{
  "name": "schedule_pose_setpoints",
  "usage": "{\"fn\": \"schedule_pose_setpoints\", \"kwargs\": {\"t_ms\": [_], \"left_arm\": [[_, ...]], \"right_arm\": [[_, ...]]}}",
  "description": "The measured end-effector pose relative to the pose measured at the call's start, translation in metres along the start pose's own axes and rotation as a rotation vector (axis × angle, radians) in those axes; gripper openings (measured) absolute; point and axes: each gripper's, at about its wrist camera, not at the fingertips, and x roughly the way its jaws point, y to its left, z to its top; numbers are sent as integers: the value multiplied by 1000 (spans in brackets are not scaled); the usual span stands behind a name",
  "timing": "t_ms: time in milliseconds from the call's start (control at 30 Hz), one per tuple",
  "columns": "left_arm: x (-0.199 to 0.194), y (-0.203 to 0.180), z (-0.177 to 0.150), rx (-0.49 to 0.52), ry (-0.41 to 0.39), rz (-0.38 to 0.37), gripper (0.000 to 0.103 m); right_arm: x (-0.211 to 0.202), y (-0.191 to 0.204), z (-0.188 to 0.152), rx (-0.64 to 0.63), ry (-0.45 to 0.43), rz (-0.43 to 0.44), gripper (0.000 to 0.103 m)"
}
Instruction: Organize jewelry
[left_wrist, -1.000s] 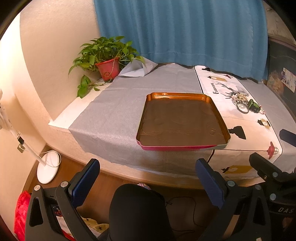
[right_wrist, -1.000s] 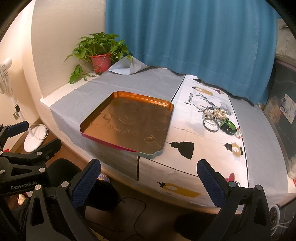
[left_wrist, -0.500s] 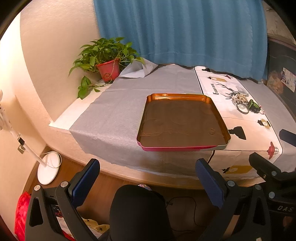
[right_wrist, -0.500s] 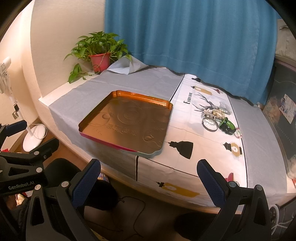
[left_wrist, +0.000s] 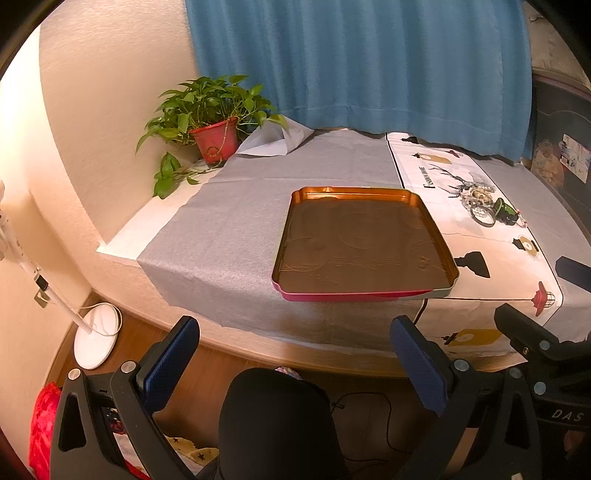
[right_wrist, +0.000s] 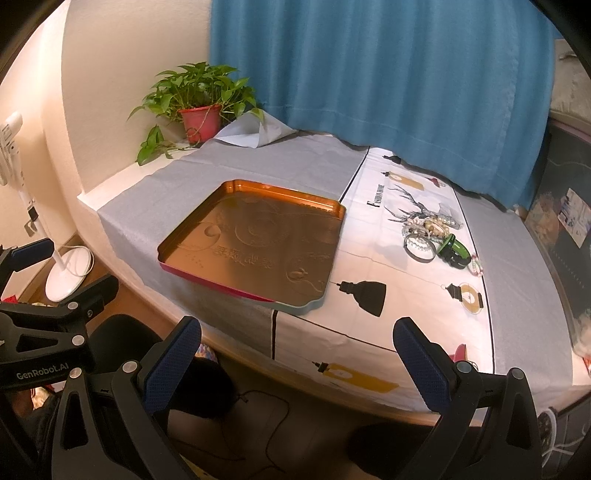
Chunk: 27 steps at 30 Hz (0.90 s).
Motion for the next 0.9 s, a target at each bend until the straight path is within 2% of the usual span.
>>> {"fn": "schedule_pose_setpoints", "kwargs": {"t_ms": [433, 633, 767, 900], "left_arm": [[0, 0, -1, 5, 5, -2, 103], [0, -4, -1, 14, 7, -1, 103], [3, -7, -1, 15, 22, -7, 103], [10, -23, 7, 33, 48, -24, 103]], "right_arm": [[0, 0, 0, 1, 3, 4, 103], [4, -2, -15, 15, 1, 15, 103], [3, -16, -19, 69, -30, 8, 103], [3, -46, -24, 154, -54, -26, 103]]}}
